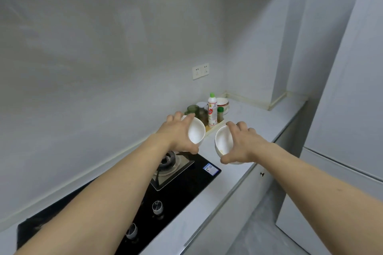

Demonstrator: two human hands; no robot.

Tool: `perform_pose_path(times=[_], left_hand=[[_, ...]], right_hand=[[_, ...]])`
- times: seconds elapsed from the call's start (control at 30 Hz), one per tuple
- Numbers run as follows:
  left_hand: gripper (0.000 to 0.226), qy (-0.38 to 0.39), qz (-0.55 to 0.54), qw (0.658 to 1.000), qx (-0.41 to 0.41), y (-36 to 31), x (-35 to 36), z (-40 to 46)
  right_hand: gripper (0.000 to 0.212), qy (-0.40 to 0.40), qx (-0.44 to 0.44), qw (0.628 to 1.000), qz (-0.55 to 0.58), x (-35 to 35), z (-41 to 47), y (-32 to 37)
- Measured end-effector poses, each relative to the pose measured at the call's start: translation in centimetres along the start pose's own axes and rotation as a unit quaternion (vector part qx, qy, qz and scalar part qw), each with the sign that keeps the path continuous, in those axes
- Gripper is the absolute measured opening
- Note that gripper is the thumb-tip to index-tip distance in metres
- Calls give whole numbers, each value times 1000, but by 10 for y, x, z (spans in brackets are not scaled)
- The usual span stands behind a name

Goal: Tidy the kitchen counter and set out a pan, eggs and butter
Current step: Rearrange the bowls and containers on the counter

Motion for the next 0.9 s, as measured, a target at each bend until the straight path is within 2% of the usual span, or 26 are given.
perform_pose_path(times=[0.23,0.6,0.9], left_hand=[[119,3,-7,1000,-5,-9,26,104],[115,-57,-60,996,-37,-9,-7,244],[112,-67,-94,990,-83,-13,-7,336]], right_hand=[[113,13,13,1000,-9,-2,90,-54],[114,-9,14,1000,-6,-39,213,-106],[111,3,26,1000,0,-36,295,-161]])
Point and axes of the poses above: each hand's wrist, its own z-axis towards the middle knuckle, its own x-axis out of the palm, y = z × x, the point moved 10 cm from there along z, towards the middle knuckle, and after that the axes turned 5 degrees about -y, right-handed, at the moved point
